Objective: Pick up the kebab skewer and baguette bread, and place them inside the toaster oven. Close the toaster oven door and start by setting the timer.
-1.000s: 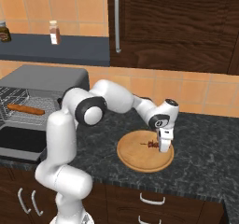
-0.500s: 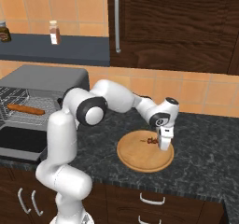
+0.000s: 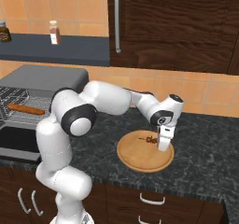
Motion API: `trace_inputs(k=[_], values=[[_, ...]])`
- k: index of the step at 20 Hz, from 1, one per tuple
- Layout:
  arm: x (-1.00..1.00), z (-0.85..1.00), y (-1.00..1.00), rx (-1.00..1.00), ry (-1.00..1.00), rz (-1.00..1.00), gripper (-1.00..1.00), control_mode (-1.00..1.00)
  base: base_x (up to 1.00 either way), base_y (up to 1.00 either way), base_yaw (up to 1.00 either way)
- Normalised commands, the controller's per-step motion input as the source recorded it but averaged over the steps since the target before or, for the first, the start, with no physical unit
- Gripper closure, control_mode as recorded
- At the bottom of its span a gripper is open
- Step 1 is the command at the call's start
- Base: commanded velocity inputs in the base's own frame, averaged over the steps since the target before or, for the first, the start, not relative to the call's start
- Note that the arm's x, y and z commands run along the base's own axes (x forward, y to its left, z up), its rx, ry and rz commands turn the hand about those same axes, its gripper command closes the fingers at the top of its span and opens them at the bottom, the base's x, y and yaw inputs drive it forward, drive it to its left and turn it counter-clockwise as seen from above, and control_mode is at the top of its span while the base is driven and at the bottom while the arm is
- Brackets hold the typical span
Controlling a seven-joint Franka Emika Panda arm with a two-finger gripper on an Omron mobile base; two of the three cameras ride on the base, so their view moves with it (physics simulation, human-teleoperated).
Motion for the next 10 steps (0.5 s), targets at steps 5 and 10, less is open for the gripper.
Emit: trace_inputs(k=[5,10], values=[[-0.32,0.36,0.78,-0.01,0.0,-0.16,1.0,-1.0,0.0,0.0,0.0],[-0.4,0.41,0.61,0.0,0.02,-0.17,1.0,-1.0,0.0,0.0,0.0]])
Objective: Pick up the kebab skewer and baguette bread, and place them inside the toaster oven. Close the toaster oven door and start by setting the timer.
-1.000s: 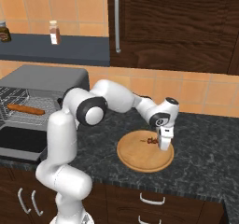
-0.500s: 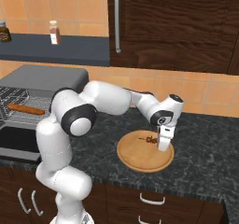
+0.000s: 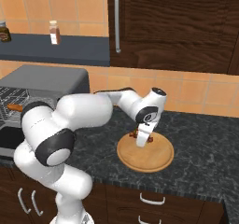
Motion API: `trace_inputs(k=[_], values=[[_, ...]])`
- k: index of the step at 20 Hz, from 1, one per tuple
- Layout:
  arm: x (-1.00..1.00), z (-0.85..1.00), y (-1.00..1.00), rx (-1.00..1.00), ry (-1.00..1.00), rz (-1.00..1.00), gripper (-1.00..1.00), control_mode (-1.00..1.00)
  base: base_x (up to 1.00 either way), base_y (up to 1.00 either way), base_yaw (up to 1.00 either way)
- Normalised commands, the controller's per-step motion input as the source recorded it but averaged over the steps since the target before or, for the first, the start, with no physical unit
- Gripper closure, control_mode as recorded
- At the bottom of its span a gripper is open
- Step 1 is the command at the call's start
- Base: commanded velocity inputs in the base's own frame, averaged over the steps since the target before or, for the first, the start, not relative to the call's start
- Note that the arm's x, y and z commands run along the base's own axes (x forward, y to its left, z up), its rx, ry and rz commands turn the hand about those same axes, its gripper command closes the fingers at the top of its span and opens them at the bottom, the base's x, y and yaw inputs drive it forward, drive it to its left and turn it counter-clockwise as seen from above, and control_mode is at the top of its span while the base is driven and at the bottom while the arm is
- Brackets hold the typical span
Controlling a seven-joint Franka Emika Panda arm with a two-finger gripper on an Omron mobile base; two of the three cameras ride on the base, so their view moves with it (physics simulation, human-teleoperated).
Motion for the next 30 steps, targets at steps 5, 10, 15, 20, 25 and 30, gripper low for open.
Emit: trace_inputs(k=[5,10,15,20,25,30], values=[[-0.28,0.57,0.48,0.0,0.02,-0.18,1.0,-1.0,0.0,0.0,0.0],[-0.08,0.53,0.43,-0.01,0.02,-0.14,1.0,-1.0,0.0,0.0,0.0],[-0.28,0.41,0.39,-0.01,0.0,0.0,1.0,-1.0,0.0,0.0,0.0],[-0.31,0.58,0.6,-0.01,0.0,0.0,1.0,-1.0,0.0,0.0,0.0],[-0.29,0.39,0.76,-0.05,0.0,0.0,1.0,-1.0,0.0,0.0,0.0],[-0.27,0.36,0.76,-0.06,-0.01,0.0,1.0,-1.0,0.0,0.0,0.0]])
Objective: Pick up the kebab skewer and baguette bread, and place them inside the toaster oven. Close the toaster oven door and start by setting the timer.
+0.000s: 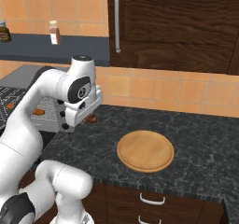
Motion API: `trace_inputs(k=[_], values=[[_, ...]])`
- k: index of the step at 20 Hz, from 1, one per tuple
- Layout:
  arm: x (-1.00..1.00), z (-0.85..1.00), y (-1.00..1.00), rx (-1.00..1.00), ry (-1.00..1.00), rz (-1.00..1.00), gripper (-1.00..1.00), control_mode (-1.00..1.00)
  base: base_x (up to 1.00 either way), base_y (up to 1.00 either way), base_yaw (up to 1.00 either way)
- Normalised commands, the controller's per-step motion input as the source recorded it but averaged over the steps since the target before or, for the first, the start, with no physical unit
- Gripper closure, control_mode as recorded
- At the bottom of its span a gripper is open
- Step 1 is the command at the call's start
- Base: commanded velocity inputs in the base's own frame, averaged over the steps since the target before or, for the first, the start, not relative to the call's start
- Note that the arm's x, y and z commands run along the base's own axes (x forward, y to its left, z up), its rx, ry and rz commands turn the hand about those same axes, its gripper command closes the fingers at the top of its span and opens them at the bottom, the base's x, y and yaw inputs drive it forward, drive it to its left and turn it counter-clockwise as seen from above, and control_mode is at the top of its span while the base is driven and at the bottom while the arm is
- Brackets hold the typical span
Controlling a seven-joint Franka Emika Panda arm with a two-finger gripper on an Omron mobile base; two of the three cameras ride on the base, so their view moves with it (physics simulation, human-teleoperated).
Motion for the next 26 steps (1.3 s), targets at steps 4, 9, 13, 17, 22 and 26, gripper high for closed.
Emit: trace_inputs(k=[4,9,13,17,22,26], values=[[-0.01,0.12,0.86,-0.08,-0.06,0.0,1.0,-1.0,0.0,0.0,0.0],[-0.03,-0.01,0.92,-0.09,-0.12,0.0,1.0,-1.0,0.0,0.0,0.0],[0.0,-0.02,1.0,-0.1,-0.2,0.0,1.0,-1.0,0.0,0.0,0.0],[0.0,0.0,0.95,-0.11,-0.25,0.0,1.0,-1.0,0.0,0.0,0.0],[0.0,-0.07,0.86,-0.11,-0.24,0.0,1.0,-1.0,0.0,0.0,0.0],[0.0,-0.02,0.76,-0.09,-0.01,0.0,1.0,-1.0,0.0,0.0,0.0]])
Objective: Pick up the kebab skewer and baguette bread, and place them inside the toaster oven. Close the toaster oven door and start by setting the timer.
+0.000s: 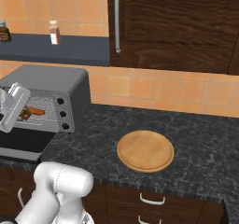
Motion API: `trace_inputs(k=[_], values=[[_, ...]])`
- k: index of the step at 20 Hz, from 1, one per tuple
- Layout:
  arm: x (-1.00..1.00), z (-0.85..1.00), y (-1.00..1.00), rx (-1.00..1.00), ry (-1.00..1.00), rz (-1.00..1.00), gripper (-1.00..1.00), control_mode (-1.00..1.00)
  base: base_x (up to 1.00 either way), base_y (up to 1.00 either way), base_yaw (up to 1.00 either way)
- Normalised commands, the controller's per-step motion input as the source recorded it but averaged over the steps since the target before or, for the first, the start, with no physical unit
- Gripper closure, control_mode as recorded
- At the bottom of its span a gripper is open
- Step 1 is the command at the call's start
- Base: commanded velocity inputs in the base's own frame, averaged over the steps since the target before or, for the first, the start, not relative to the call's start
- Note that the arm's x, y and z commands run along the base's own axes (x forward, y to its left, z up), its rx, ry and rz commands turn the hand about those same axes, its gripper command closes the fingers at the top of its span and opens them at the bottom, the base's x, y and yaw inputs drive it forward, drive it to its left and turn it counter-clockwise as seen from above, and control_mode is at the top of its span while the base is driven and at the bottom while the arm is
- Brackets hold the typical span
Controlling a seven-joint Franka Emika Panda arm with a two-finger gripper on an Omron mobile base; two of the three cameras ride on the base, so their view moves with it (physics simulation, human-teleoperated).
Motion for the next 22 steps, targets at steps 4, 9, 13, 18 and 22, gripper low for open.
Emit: trace_inputs(k=[4,9,13,18,22], values=[[0.16,-0.05,0.77,-0.09,0.0,0.0,1.0,-1.0,0.0,0.0,0.0],[0.22,-0.12,0.55,-0.05,0.03,0.09,1.0,-1.0,0.0,0.0,0.0],[0.6,-0.25,0.25,0.0,0.0,0.12,1.0,-1.0,0.0,0.0,0.0],[0.41,-0.24,0.23,0.0,0.01,0.1,1.0,-1.0,0.0,0.0,0.0],[0.3,-0.23,0.04,0.0,0.0,0.03,1.0,-1.0,0.0,0.0,0.0]])
